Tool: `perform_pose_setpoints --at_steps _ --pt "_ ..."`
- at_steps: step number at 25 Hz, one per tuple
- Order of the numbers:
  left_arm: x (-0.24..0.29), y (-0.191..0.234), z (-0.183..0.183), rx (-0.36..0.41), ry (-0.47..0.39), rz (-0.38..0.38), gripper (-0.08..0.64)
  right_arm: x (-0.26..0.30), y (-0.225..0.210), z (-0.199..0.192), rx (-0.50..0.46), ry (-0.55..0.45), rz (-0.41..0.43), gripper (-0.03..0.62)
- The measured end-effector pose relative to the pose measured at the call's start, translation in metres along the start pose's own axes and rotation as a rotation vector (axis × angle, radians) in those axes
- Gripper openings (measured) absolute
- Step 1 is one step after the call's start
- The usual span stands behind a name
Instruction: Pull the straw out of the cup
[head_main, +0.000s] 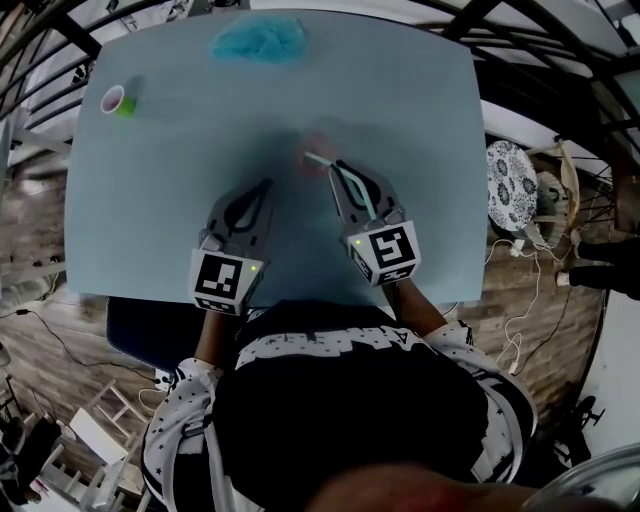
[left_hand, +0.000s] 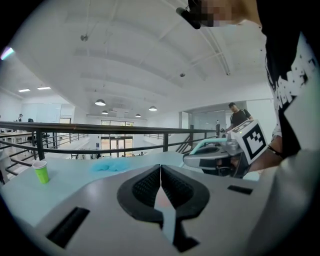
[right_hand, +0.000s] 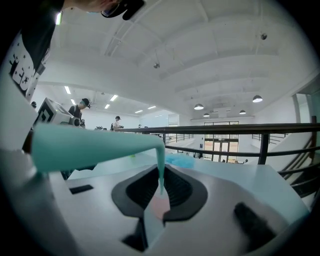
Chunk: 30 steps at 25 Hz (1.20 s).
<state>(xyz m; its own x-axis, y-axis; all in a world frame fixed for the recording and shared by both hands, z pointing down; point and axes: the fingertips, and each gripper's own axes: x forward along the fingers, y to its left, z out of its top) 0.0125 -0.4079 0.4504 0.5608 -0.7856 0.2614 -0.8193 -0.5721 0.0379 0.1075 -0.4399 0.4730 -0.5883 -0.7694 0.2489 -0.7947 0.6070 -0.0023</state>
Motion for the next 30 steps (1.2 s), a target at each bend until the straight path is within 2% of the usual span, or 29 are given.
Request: perform_pose_setpoints --at_steps 13,19,30 --pt "-0.033 -0.036 0.01 -0.003 -0.039 0.01 0.014 -0.042 0.009 0.017 -0.021 -0.046 -0.017 0.048" --pt "-0.05 -0.04 0.01 0.005 -0.035 0.013 0.014 -0.053 0.018 0.032 -0.039 -0.079 -0.025 0.048" --pt "-0.038 -0.057 0.028 0.032 -0.069 -0.028 0.014 -0.076 0.011 0.053 -0.059 -0.112 -0.044 0.048"
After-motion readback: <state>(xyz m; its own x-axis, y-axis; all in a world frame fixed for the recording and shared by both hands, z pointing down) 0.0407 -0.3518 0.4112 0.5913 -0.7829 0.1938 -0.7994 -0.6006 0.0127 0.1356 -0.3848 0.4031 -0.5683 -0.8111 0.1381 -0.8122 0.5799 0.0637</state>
